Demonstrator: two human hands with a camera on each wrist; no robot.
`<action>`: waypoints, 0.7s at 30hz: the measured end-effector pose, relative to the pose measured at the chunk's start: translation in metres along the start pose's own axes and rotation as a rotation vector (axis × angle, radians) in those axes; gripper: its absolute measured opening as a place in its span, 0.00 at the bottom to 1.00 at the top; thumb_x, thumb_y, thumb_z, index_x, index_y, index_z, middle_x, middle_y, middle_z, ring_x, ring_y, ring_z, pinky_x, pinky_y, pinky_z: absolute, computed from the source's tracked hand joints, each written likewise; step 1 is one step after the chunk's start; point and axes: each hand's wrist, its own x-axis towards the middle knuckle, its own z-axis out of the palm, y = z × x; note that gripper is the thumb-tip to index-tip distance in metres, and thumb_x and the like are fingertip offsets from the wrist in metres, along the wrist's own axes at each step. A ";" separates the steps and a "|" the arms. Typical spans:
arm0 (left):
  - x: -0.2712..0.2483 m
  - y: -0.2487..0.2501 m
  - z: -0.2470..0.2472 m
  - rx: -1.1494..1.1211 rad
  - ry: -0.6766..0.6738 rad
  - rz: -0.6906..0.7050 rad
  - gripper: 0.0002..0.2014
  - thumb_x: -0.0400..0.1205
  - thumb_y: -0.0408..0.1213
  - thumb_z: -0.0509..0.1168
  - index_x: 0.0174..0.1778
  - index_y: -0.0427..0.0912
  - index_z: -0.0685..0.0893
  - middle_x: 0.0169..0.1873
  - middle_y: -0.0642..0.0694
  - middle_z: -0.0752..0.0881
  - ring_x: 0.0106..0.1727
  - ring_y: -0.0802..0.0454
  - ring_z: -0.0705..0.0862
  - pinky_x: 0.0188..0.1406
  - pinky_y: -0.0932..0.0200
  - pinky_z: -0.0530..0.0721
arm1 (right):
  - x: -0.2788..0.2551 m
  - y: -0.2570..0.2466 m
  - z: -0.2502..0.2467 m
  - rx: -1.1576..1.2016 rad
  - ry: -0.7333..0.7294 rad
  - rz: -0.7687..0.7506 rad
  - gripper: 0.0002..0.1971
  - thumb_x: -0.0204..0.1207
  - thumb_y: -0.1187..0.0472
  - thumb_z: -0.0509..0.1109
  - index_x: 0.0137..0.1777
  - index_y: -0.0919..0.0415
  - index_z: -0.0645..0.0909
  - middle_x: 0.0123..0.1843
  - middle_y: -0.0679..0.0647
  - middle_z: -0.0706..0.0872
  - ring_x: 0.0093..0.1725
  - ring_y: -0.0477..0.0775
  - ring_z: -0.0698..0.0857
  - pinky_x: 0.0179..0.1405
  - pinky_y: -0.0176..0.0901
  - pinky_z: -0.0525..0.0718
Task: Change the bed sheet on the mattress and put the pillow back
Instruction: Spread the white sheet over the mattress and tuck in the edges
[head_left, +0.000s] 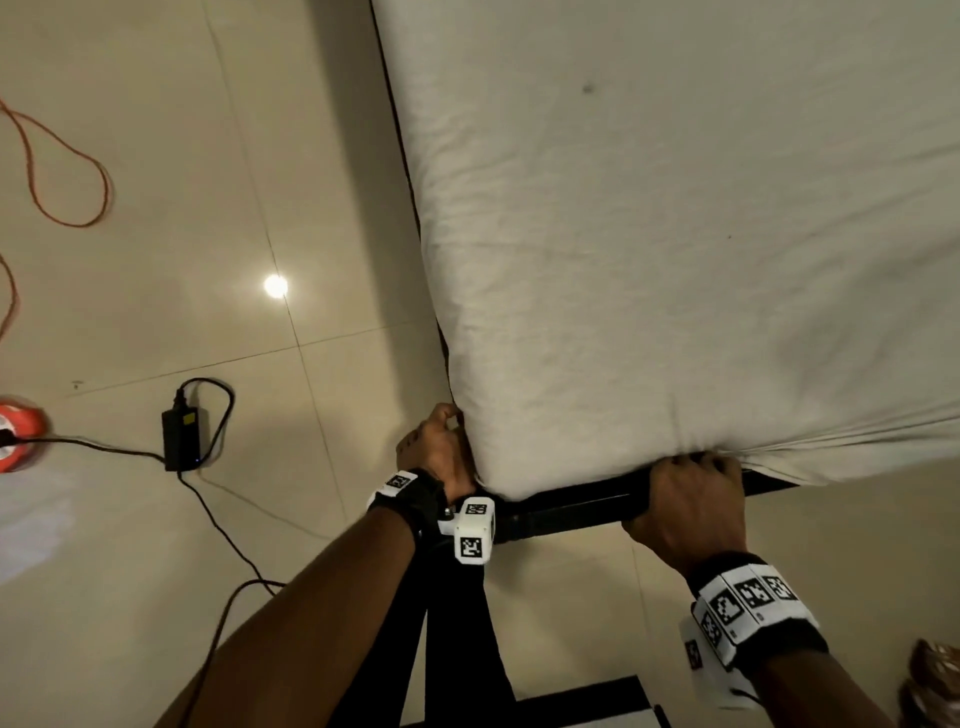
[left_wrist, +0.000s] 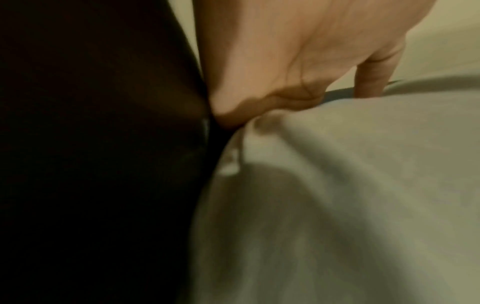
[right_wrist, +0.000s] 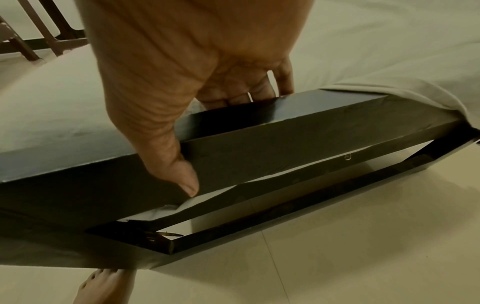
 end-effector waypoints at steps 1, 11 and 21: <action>0.005 0.002 -0.002 0.024 -0.063 -0.010 0.14 0.75 0.52 0.62 0.34 0.46 0.82 0.41 0.42 0.88 0.50 0.40 0.84 0.67 0.43 0.76 | 0.000 0.001 0.001 0.003 0.013 -0.010 0.18 0.42 0.50 0.80 0.25 0.61 0.79 0.26 0.63 0.83 0.32 0.65 0.83 0.47 0.56 0.74; 0.011 0.030 -0.010 0.554 0.214 0.031 0.42 0.75 0.77 0.57 0.66 0.42 0.84 0.53 0.39 0.89 0.46 0.44 0.88 0.43 0.51 0.89 | 0.002 -0.002 -0.015 0.045 0.055 -0.088 0.19 0.35 0.57 0.84 0.21 0.60 0.76 0.19 0.61 0.79 0.23 0.63 0.80 0.44 0.58 0.77; 0.005 0.037 -0.013 0.597 0.084 -0.060 0.29 0.81 0.72 0.51 0.38 0.49 0.81 0.29 0.49 0.81 0.31 0.49 0.75 0.33 0.57 0.71 | -0.001 0.000 -0.016 0.073 0.038 -0.052 0.19 0.35 0.58 0.85 0.20 0.61 0.78 0.19 0.62 0.80 0.22 0.63 0.82 0.42 0.56 0.80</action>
